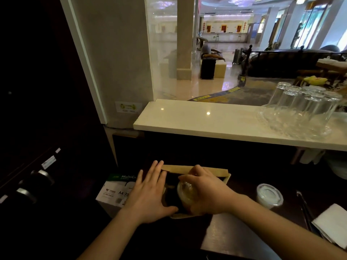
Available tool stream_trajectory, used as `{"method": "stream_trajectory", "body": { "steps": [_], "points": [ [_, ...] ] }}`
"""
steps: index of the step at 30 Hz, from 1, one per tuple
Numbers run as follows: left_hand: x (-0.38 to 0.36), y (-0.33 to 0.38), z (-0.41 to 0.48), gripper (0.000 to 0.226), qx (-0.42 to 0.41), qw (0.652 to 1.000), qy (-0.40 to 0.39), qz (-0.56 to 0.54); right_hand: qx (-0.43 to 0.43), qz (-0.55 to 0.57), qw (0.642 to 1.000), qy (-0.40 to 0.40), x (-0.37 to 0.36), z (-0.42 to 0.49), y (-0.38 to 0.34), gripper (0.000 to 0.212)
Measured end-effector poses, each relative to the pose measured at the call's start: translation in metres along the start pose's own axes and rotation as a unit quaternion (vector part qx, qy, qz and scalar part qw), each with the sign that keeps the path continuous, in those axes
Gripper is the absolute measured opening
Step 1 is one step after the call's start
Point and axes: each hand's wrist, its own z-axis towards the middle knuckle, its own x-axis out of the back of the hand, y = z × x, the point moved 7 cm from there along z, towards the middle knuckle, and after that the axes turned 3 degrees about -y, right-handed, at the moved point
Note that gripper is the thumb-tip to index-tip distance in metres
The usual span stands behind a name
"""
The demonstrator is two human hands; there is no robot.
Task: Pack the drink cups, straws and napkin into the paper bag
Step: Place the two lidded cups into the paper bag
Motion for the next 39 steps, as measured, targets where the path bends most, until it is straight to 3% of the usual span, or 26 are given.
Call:
{"method": "stream_trajectory", "body": {
  "steps": [8, 13, 18, 26, 31, 39],
  "points": [
    [-0.002, -0.007, 0.006, 0.135, 0.015, 0.999, -0.022, -0.021, 0.02, -0.096, 0.995, 0.028, -0.027, 0.023, 0.007, 0.103],
    [-0.006, -0.015, 0.016, 0.141, 0.025, 0.998, -0.032, -0.039, 0.0, -0.073, 0.997, -0.001, -0.051, 0.049, 0.005, 0.092],
    [-0.009, -0.02, 0.03, 0.143, 0.018, 0.999, -0.021, -0.037, -0.042, -0.042, 0.994, -0.096, -0.08, 0.086, 0.006, 0.072],
    [-0.018, -0.033, 0.046, 0.149, 0.028, 0.998, -0.035, -0.054, -0.15, 0.043, 0.973, -0.168, -0.124, 0.119, 0.031, 0.074],
    [-0.021, -0.034, 0.051, 0.148, 0.033, 0.998, -0.029, -0.05, -0.168, 0.046, 0.97, -0.169, -0.138, 0.124, 0.04, 0.092],
    [-0.022, -0.033, 0.043, 0.14, 0.01, 0.998, -0.02, -0.057, -0.161, 0.095, 0.969, -0.161, -0.126, 0.113, 0.05, 0.086]
  ]
}}
